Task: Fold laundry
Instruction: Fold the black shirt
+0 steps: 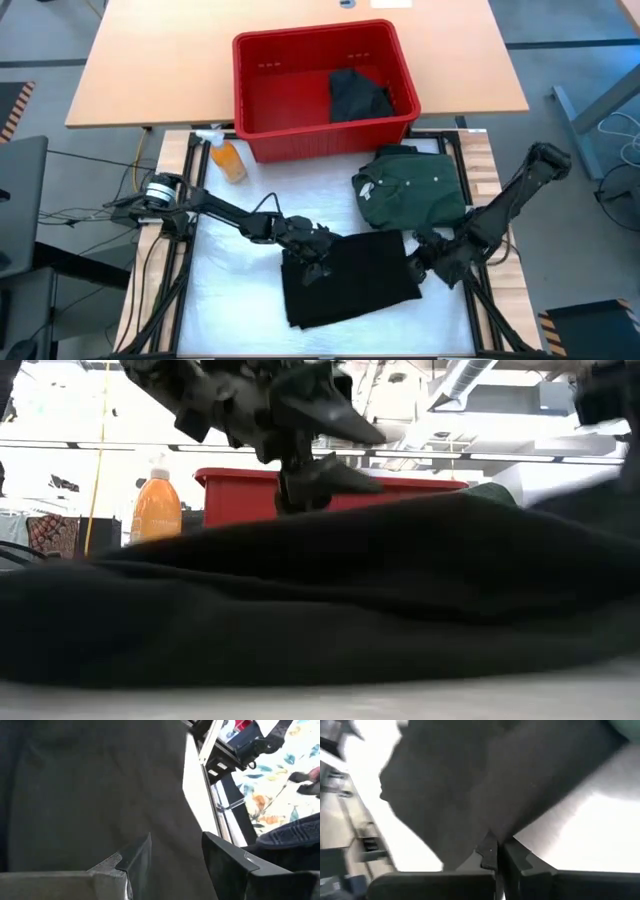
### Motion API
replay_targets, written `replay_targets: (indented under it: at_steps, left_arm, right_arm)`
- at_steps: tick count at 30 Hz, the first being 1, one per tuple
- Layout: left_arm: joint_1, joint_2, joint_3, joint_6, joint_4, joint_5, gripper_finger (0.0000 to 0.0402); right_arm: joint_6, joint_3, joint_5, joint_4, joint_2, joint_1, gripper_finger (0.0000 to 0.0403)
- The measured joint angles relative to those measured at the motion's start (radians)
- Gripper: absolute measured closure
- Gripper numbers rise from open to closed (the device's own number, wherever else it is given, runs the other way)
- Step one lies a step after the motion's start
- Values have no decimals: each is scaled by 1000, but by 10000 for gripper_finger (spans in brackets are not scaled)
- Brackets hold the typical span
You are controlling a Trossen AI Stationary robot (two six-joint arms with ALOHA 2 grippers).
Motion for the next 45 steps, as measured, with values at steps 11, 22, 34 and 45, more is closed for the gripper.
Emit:
replay_targets:
  at_steps: [11,22,34,45]
  left_arm:
    - [9,208,103,-46,166,45,235]
    - [14,423,410,-40,58,47,235]
    - [39,241,433,316,-580,19,235]
    - [62,-257,306,600,-869,-187,235]
  right_arm:
    - [-353,391,-72,-216,-48,-86,380]
    - [-526,581,-345,-300,225,-237,380]
    - [-557,682,-363,-297,369,-282,375]
    - [-499,718,-385,-269,428,-333,376]
